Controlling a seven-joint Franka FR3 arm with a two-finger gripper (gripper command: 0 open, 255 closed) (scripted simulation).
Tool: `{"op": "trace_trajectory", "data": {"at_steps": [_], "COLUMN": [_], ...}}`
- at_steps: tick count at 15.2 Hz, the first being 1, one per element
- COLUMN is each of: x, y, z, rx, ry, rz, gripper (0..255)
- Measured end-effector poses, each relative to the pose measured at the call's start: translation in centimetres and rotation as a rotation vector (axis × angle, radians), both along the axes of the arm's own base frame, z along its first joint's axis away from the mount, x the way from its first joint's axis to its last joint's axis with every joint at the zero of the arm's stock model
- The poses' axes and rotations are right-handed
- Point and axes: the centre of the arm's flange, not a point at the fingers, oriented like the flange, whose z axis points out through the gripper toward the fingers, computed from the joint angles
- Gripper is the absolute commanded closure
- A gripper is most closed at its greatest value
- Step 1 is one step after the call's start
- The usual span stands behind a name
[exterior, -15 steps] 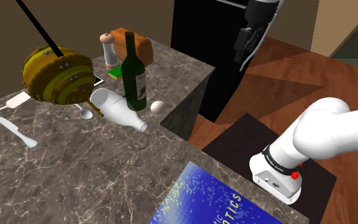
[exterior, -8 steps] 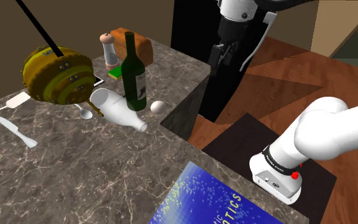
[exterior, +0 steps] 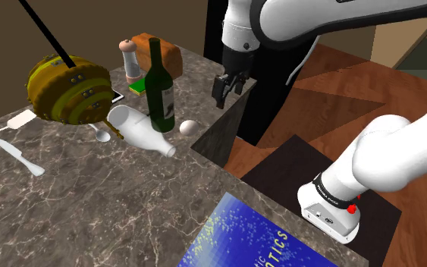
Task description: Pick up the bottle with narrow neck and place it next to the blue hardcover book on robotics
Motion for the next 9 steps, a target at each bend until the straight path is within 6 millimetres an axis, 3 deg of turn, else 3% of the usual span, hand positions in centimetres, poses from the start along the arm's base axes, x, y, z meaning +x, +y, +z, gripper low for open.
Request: {"op": "trace_trajectory", "data": {"at_steps": [9], "x": [3.7], "y": [9.0], "z": [-5.7], "rx": [0.026], "ry": [-0.020], "rz": [0.036], "gripper": [0]}}
